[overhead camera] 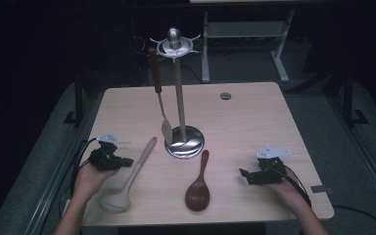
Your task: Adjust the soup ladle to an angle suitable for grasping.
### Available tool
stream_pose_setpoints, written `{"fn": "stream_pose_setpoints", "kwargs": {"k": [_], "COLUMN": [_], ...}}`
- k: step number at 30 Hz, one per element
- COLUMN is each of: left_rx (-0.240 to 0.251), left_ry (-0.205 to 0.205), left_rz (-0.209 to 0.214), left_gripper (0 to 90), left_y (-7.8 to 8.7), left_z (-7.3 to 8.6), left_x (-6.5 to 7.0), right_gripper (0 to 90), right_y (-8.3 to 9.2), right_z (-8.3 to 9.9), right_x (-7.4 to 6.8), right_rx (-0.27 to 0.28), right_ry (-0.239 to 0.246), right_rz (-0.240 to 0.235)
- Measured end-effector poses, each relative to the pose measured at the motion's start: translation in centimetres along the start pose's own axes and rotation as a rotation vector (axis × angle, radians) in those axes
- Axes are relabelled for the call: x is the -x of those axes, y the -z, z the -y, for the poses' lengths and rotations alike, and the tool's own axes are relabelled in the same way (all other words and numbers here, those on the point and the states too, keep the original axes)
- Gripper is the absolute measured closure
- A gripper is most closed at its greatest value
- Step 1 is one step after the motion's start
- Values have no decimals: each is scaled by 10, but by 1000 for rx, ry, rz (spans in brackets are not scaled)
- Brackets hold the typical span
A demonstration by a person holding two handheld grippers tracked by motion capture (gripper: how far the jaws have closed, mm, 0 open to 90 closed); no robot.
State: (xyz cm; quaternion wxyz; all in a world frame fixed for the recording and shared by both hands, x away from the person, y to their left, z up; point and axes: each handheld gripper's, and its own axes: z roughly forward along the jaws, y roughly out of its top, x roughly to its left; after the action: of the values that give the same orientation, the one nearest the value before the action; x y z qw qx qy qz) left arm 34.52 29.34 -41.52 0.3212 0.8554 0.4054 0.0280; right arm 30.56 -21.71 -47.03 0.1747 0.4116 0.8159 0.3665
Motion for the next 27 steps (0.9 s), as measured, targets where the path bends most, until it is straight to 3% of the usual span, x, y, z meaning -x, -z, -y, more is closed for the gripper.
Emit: {"fn": "stream_pose_setpoints", "kwargs": {"k": [5,10,11,12,15,21,27], "left_rx": [-19,-75,-49,-54,-94,-83,-110], "left_ry": [37,19,50,53,34,32,-4], "left_rz": [-26,-52,-45,-41,-45,-28,-10], "left_gripper": [898,898,898,898,898,899,899], "left_y": [-18,-37,-42,-45,-52,-58,-63], "left_z": [-23,-39,-40,-40,-40,-42,-45], "left_x": [-18,-26,-26,-27,-27,-19,-8], "right_gripper": [137,137,137,137,138,138,138], "right_y": [0,0,0,0,1,1,2], "right_z": [0,1,1,1,1,0,0], "right_x": [0,2,3,3,4,4,4], "right_rx": [3,3,6,8,12,19,23], "right_ry": [0,-6,-6,-10,-18,-11,-7], "right_rz": [-2,-3,-3,-2,3,7,9]}}
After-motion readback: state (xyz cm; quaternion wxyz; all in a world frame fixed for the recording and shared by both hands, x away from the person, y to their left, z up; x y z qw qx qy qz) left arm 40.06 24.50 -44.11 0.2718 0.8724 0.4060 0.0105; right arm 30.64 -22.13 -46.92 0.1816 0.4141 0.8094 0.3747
